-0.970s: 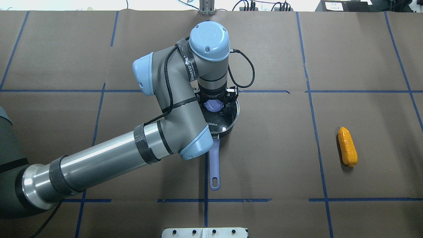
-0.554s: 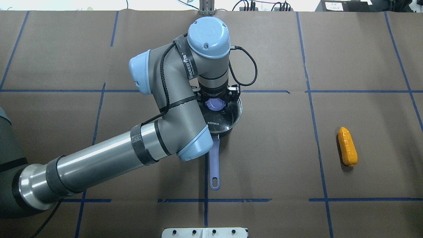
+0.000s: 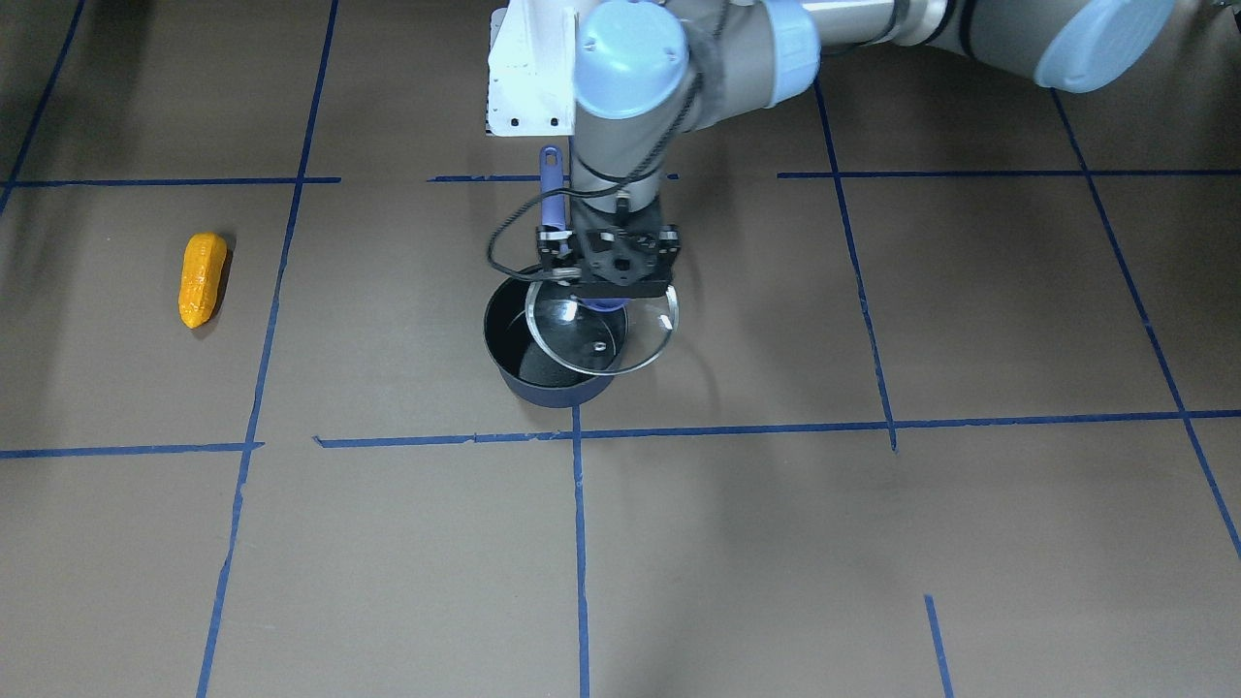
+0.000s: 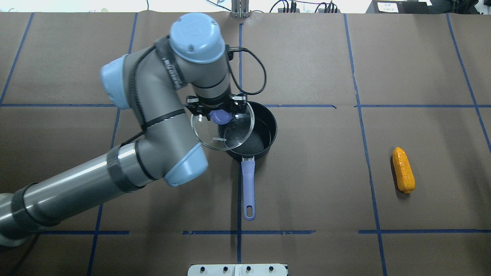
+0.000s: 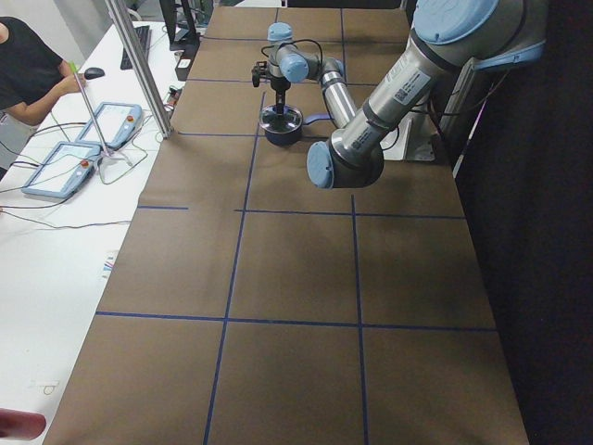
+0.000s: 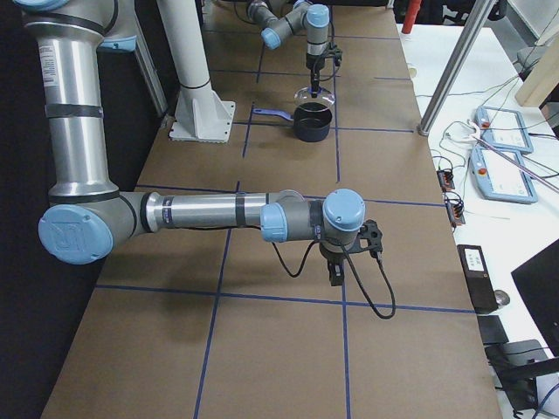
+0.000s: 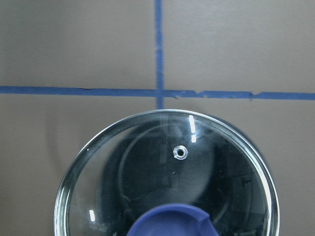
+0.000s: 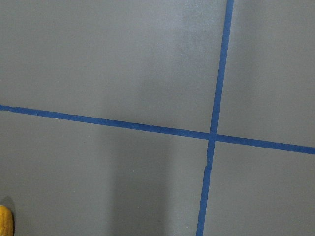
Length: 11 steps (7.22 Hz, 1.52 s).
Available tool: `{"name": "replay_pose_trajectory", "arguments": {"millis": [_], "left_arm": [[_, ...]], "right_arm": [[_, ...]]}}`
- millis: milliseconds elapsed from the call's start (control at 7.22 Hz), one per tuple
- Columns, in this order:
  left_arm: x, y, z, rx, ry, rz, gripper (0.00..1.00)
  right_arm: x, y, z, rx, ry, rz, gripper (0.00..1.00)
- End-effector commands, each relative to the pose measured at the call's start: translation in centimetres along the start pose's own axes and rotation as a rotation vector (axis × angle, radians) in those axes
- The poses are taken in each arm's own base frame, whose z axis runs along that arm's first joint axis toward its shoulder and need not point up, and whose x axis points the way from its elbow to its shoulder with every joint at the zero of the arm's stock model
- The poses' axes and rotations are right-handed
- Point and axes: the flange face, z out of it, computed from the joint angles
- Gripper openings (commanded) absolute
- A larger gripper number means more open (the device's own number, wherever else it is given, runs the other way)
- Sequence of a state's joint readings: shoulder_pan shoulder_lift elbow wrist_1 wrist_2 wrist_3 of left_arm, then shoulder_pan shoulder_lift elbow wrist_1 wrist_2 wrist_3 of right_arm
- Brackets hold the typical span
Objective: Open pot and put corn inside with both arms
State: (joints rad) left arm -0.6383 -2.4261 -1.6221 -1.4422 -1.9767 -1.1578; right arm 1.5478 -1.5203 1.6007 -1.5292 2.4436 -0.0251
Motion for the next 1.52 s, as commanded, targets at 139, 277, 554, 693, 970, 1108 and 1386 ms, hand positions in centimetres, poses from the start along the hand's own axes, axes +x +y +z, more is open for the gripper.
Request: {"name": "replay_pose_trajectory", "arguments": {"millis": [139, 277, 554, 693, 970, 1108, 1386], "left_arm": [[-10.9, 1.5, -0.6, -0.014, -0.009, 0.032, 0.21], [-12.2, 2.0, -0.7, -0.015, -0.013, 0.029, 0.21], [-12.7, 1.9, 0.0, -0.020, -0.024, 0.023, 0.21], [-12.9, 1.7, 0.5, -0.024, -0.030, 0.020, 0.21], [-14.2, 1.6, 1.6, -0.031, -0.052, 0.011, 0.21], [-14.9, 1.4, 2.6, -0.043, -0.072, 0.030, 0.21], [-16.7, 1.0, 5.3, -0.066, -0.114, 0.007, 0.21]], "right_arm": [[-0.7, -0.6, -0.6, 0.013, -0.001, 0.008, 1.00], [-0.8, -0.6, -0.6, 0.014, -0.001, 0.007, 1.00], [-1.0, -0.7, -0.7, 0.016, -0.002, 0.004, 1.00], [-1.2, -0.8, -0.8, 0.018, -0.002, 0.001, 1.00], [-4.5, -1.3, -0.9, 0.022, -0.006, 0.035, 1.00], [-6.1, -1.5, -0.8, 0.021, -0.011, 0.047, 1.00], [-9.9, -1.7, 0.3, 0.002, -0.021, 0.069, 1.00]]}}
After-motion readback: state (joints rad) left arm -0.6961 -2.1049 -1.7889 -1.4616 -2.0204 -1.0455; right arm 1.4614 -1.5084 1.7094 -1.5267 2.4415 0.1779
